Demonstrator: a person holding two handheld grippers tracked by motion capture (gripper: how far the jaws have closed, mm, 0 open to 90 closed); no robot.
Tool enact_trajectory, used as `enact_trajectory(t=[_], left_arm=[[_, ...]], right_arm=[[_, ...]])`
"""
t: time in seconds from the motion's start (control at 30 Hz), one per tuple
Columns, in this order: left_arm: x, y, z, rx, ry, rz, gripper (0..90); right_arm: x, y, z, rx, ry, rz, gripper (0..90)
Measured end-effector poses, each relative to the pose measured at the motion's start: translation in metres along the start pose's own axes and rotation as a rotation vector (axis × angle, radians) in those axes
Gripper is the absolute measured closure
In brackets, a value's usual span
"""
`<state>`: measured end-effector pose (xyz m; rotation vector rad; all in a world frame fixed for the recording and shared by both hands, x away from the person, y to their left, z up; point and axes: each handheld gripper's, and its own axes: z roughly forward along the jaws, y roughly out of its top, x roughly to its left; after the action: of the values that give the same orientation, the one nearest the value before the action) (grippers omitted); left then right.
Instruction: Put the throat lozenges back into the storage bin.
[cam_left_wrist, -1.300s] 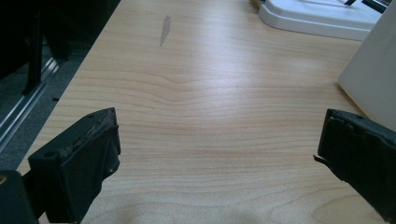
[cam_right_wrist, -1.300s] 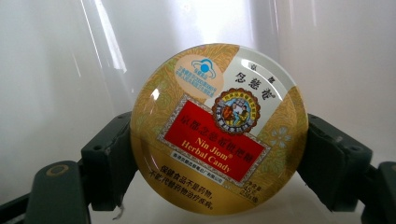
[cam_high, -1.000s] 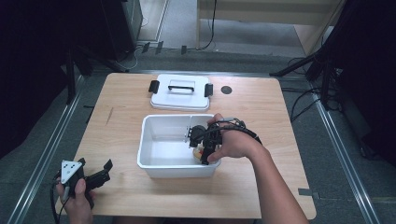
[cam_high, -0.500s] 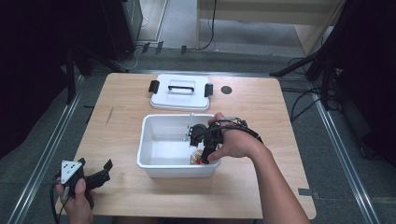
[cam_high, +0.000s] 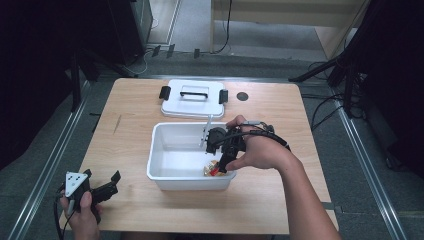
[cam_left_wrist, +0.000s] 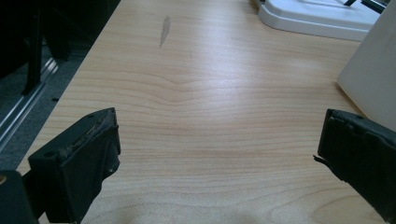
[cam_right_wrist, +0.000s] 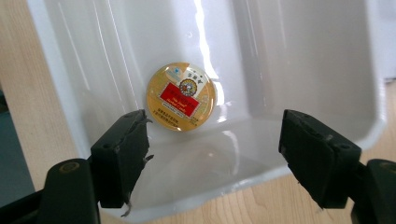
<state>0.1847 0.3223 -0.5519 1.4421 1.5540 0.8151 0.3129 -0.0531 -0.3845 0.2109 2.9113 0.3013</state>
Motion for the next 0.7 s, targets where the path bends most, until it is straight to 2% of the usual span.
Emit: enact_trajectory(t=[0.33, 0.7], left_arm=[[0.000, 0.000, 0.000, 0.000, 0.000, 0.000, 0.0], [-0.001, 0.000, 0.000, 0.001, 0.003, 0.005, 0.0]], right_arm=[[0.001, -0.018, -0.032, -0.014, -0.038, 0.022, 25.0], [-0.004, -0.047, -0.040, 0.016, -0.062, 0.060, 23.8]])
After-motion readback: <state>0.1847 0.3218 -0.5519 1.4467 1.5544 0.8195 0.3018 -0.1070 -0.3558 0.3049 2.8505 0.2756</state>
